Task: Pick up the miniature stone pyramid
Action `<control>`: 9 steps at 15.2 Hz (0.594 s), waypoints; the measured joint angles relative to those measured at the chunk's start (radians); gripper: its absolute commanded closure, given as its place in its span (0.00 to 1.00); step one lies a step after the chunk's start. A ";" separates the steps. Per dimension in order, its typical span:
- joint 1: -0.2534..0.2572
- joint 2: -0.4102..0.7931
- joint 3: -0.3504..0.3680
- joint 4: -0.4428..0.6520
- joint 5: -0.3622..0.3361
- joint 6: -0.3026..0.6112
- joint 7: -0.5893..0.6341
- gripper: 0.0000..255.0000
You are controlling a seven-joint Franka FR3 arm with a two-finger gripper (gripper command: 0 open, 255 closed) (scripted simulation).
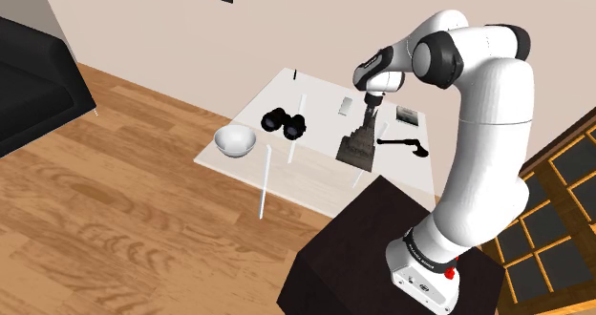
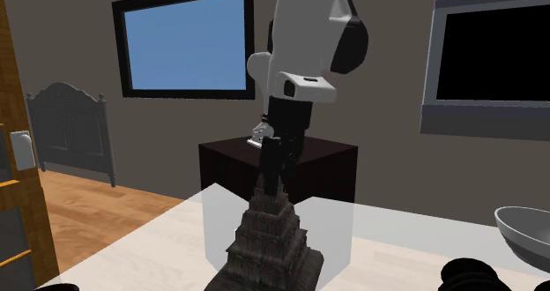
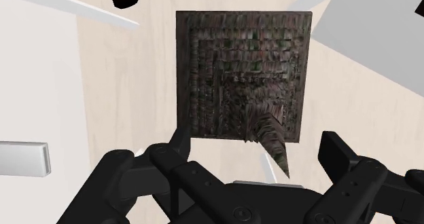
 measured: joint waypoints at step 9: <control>-0.017 0.056 0.024 0.004 0.027 0.051 -0.012 1.00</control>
